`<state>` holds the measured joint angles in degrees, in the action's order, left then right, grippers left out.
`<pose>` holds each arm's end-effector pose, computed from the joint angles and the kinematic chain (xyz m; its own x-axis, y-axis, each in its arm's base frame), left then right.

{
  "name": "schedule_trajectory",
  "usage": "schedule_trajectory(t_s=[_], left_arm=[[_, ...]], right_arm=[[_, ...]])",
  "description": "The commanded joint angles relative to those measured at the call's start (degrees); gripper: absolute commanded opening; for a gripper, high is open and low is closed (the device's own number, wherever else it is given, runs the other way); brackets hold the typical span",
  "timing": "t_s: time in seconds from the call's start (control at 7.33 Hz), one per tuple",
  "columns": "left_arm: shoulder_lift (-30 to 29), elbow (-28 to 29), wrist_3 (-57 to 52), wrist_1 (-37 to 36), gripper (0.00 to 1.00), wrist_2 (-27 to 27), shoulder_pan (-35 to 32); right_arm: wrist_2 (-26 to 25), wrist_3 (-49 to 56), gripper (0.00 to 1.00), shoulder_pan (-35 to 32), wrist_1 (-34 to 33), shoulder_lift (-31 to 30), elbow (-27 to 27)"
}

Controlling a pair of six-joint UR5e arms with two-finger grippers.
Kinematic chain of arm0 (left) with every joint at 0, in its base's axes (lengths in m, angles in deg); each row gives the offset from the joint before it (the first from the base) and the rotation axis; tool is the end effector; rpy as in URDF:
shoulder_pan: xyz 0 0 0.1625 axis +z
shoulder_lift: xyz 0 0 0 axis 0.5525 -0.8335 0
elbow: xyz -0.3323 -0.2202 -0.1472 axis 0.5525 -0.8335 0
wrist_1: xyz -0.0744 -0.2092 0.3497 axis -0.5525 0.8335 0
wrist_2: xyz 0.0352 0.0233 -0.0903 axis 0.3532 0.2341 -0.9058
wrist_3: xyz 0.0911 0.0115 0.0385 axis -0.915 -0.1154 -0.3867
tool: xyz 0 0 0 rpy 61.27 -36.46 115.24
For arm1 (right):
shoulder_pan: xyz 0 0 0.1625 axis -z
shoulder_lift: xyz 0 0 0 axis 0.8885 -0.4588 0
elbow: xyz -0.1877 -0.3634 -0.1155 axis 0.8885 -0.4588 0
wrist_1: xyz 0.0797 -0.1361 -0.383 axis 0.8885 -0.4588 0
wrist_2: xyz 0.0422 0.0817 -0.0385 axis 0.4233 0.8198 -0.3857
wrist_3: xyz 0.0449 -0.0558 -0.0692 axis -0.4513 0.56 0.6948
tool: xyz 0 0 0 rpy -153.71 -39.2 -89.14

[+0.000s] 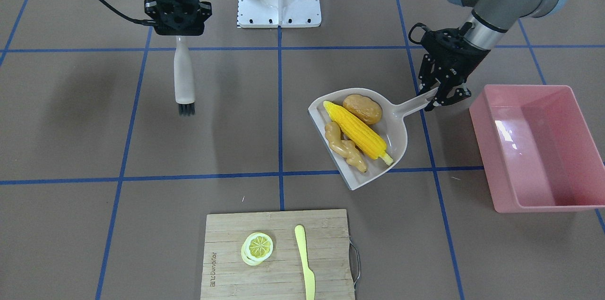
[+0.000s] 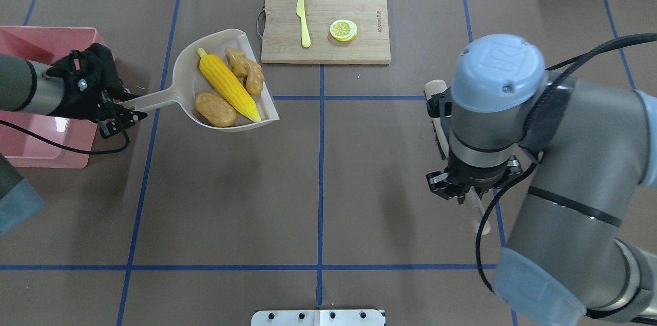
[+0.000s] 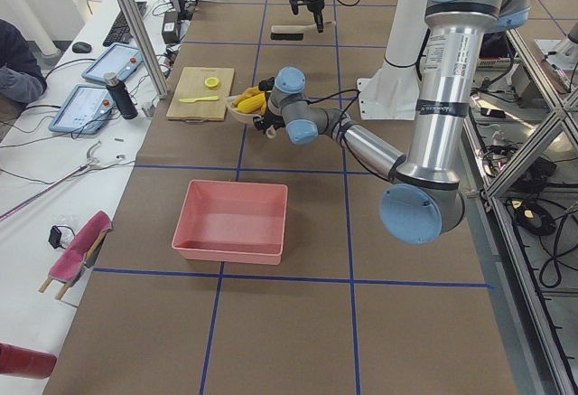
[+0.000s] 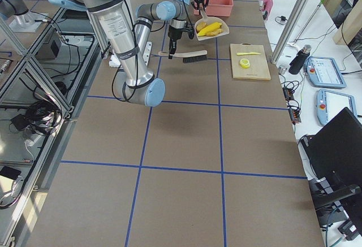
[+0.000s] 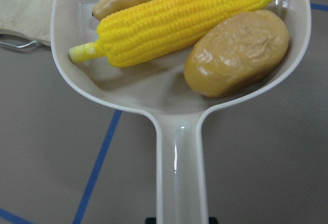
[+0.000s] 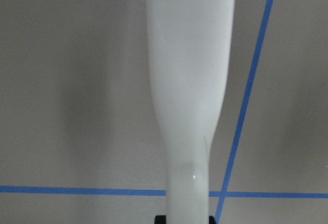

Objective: Sweep and dump trash into bin
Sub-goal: 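Carry the dustpan to the pink bin while the right sets down the brush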

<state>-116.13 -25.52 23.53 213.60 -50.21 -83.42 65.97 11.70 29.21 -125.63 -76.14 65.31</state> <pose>0.2710 -0.4605 0.3792 0.4072 0.9040 -0.1304 -0.3630 0.2911 0.8851 -0.3585 -0.3467 0.2206 0.8359 -0.1577 0.5258 0.2242 0.9724 -0.0647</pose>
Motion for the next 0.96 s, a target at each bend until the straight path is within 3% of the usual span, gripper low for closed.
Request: schedule_trajectory(t_s=[0.0,0.27,0.41,0.55,0.68,0.82], left_arm=[[2.60,-0.04,-0.05,0.40,0.00,-2.07,-6.08],[6.80,-0.04,1.00,4.33,0.00,-4.79,-9.59],[10.92,-0.12,1.01,8.54,0.00,-5.50,-11.61],[14.26,-0.12,0.40,10.67,0.00,-8.20,-14.59],[17.25,0.14,-0.22,10.78,0.00,-11.19,-18.28],[19.90,0.75,-2.05,10.52,0.00,-13.57,-20.58]], right_arm=[[0.56,5.88,0.00,-4.73,0.19,-6.31,3.31],[1.52,10.11,0.00,-8.60,1.41,-11.31,3.30],[3.36,11.70,0.00,-10.62,6.73,-16.82,3.31],[5.73,11.71,0.00,-12.21,16.27,-24.36,3.13],[8.10,11.80,0.00,-13.97,25.85,-31.66,2.52],[9.86,11.80,0.00,-14.85,30.47,-34.86,1.12]])
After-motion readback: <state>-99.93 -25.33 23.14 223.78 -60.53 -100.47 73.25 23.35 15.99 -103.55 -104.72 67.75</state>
